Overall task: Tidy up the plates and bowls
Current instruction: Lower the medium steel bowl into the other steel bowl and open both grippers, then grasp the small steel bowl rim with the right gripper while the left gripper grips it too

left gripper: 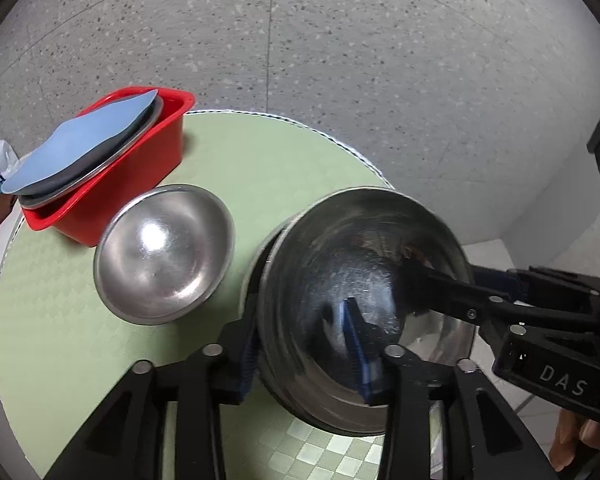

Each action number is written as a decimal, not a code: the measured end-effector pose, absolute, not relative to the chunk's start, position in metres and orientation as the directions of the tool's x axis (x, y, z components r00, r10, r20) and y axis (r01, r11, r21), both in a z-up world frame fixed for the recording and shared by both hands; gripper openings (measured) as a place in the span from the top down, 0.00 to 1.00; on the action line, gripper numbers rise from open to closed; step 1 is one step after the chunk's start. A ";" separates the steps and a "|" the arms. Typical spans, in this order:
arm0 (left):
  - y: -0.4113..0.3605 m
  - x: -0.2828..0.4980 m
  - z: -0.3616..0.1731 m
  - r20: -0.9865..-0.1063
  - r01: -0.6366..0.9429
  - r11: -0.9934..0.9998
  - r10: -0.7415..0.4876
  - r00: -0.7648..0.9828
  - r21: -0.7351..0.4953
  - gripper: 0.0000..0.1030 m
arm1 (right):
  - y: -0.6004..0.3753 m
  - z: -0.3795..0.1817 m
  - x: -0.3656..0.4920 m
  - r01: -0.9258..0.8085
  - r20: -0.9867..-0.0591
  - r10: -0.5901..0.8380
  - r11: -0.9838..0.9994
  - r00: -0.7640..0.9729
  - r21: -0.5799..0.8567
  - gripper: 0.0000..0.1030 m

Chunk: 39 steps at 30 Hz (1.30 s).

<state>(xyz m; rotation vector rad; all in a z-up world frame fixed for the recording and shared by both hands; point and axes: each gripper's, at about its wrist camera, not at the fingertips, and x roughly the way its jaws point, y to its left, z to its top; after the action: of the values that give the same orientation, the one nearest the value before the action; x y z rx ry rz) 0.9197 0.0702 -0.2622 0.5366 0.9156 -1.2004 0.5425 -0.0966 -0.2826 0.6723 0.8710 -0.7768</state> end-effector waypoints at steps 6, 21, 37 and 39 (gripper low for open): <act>0.075 0.919 -0.254 -0.811 0.949 0.293 -0.580 0.077 -0.119 0.43 | -0.093 -0.269 0.542 0.809 -0.841 -0.327 0.552 0.431 0.201 0.53; 0.133 0.989 -0.231 -0.743 0.839 0.514 -0.629 0.228 -0.178 0.18 | -0.117 -0.220 0.587 0.772 -0.784 -0.394 0.615 0.479 0.162 0.37; 0.118 1.075 -0.278 -0.842 0.665 0.713 -0.485 0.237 -0.223 0.20 | -0.150 -0.293 0.711 0.705 -0.920 -0.178 0.696 0.350 0.133 0.33; 0.110 1.080 -0.285 -0.850 0.663 0.715 -0.476 0.227 -0.223 0.21 | -0.155 -0.301 0.716 0.709 -0.929 -0.162 0.692 0.333 0.134 0.33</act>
<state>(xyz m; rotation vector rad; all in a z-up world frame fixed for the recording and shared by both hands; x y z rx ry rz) 1.0798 0.1102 -0.2852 0.2008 1.0869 -0.7916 0.7159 -0.1546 -0.3011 0.5899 1.0919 -0.6136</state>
